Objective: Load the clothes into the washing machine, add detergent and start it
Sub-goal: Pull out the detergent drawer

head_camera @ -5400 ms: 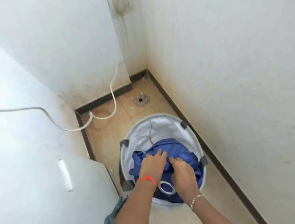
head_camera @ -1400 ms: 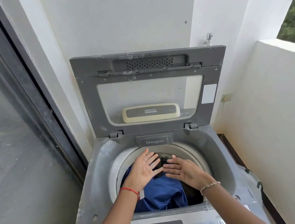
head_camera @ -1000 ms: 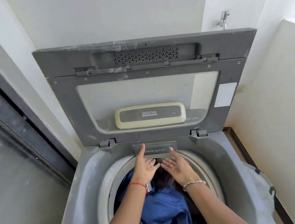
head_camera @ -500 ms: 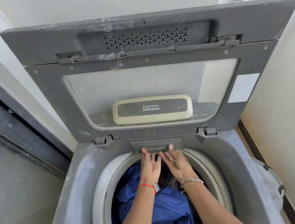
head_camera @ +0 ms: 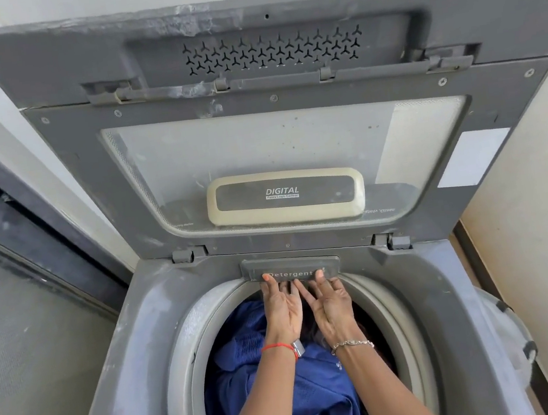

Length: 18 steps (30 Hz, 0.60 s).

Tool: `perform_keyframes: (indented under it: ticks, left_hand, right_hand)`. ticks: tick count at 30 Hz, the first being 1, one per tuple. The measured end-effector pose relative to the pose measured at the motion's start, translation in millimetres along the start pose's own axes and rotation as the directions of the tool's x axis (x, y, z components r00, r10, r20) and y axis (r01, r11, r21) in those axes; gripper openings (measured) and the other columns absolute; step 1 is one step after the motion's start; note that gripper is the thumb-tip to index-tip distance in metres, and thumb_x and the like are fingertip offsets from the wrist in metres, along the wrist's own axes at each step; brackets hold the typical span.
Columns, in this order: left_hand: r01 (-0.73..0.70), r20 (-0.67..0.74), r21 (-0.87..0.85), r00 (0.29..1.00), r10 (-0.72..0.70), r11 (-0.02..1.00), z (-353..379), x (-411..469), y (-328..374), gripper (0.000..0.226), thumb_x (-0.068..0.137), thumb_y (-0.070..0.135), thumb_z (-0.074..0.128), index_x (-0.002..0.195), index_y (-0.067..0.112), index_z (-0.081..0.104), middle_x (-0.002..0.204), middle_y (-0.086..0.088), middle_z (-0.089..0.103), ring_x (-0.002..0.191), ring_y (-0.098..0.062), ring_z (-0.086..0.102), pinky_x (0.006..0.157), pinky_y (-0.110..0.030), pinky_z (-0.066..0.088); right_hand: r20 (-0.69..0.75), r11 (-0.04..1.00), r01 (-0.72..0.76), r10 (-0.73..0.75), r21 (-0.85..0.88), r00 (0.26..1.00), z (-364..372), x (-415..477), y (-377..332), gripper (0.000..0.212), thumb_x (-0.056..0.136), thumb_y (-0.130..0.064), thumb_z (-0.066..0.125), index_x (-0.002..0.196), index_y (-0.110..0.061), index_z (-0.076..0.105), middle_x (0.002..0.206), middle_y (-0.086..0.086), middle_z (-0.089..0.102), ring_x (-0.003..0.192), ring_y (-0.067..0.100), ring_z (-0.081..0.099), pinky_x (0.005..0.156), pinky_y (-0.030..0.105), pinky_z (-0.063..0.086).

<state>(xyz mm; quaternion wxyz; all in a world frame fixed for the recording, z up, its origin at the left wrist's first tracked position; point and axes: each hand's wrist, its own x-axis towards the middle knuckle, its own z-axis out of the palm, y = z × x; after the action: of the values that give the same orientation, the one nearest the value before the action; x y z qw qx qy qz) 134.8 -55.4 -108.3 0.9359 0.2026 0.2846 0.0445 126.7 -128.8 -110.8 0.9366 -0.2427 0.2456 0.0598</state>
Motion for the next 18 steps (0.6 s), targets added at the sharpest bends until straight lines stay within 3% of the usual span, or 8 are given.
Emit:
perform_keyframes:
  ticks: [5,9,12,14,18]
  left_hand:
    - [-0.010,0.013,-0.013,1.000,0.010,1.000,-0.7,-1.2,-1.1,0.048,0.101,0.029,0.031,0.146,0.014,0.028,0.109,-0.004,0.057,0.098,-0.011,0.056,0.082,-0.020,0.052]
    - [-0.028,0.012,-0.024,1.000,0.028,0.999,-2.7,-0.1,-3.6,0.044,0.100,0.029,0.030,0.142,0.016,0.033,0.110,-0.003,0.057,0.099,-0.011,0.056,0.079,-0.019,0.054]
    - [-0.050,-0.003,0.005,0.999,0.050,0.999,3.3,-1.0,-3.8,0.032,0.101,0.029,0.028,0.130,0.020,0.039,0.112,-0.003,0.055,0.095,-0.009,0.056,0.076,-0.017,0.054]
    - [-0.053,-0.011,0.006,0.999,0.053,0.999,6.1,-7.3,-3.7,0.027,0.102,0.028,0.028,0.123,0.021,0.042,0.115,-0.002,0.053,0.092,-0.008,0.056,0.070,-0.016,0.054]
    - [-0.069,0.041,0.008,0.997,0.069,0.998,-18.7,-30.6,-4.7,0.034,0.101,0.030,0.026,0.130,0.018,0.040,0.116,-0.003,0.057,0.102,-0.011,0.056,0.069,-0.016,0.056]
  right_hand:
    - [0.025,0.999,-0.010,0.009,0.034,1.000,1.0,-5.4,-2.6,0.022,0.085,0.000,0.055,0.067,-0.009,0.048,0.073,0.009,0.058,0.084,0.025,0.057,0.069,0.042,0.060]
    - [0.016,0.999,0.004,-0.005,0.032,1.000,-1.3,-2.6,-0.6,0.019,0.083,0.000,0.057,0.068,-0.009,0.050,0.075,0.007,0.059,0.083,0.021,0.058,0.070,0.043,0.060]
    - [0.007,1.000,0.019,-0.019,-0.001,1.000,-0.8,-0.4,1.1,0.016,0.071,-0.005,0.064,0.069,-0.009,0.049,0.074,0.008,0.057,0.082,0.021,0.057,0.068,0.041,0.060]
    - [-0.001,1.000,0.026,-0.026,0.007,1.000,-1.8,-4.6,0.2,0.017,0.074,-0.004,0.064,0.068,-0.009,0.049,0.073,0.008,0.057,0.082,0.021,0.056,0.071,0.043,0.060]
    - [0.065,1.000,0.008,-0.007,-0.009,0.998,-19.3,-28.9,10.6,0.018,0.070,-0.009,0.067,0.082,-0.006,0.054,0.089,0.011,0.057,0.095,0.024,0.057,0.071,0.036,0.059]
